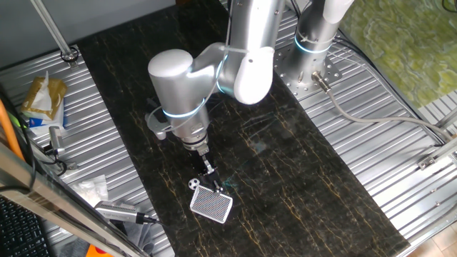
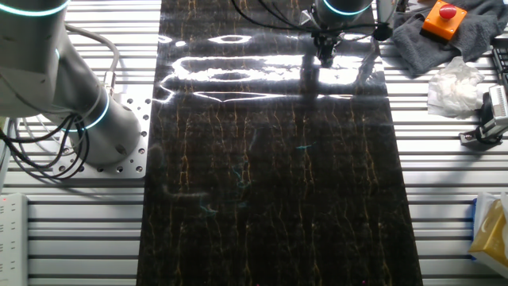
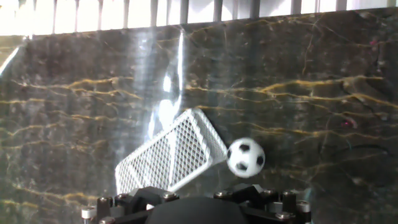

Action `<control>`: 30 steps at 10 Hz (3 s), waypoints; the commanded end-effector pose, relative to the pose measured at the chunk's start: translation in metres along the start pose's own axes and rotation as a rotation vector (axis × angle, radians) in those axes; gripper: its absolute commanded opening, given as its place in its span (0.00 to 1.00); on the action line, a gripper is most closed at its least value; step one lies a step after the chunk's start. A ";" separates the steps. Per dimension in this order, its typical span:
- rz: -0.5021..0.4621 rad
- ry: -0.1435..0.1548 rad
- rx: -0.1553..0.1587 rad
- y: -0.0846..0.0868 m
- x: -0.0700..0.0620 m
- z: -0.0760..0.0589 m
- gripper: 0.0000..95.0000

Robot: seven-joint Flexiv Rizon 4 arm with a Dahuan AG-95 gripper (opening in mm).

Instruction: Push the soccer ball into the goal

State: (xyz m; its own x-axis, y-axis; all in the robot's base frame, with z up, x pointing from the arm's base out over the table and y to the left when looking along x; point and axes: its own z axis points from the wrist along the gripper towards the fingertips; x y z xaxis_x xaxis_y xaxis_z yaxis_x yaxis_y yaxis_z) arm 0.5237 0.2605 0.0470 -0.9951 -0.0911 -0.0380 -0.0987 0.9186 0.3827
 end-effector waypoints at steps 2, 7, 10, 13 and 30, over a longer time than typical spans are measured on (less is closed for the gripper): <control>-0.046 -0.006 0.018 -0.002 -0.015 -0.005 0.80; -0.111 0.005 0.055 -0.008 -0.034 -0.022 0.80; -0.125 -0.001 0.058 -0.008 -0.048 -0.025 1.00; -0.134 -0.010 0.044 -0.013 -0.059 -0.019 1.00; -0.047 -0.013 0.027 0.009 -0.030 0.004 1.00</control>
State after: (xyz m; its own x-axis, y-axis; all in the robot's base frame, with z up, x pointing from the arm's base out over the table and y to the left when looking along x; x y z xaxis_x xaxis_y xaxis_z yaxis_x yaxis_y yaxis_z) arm 0.5560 0.2782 0.0435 -0.9937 -0.0873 -0.0705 -0.1077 0.9178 0.3822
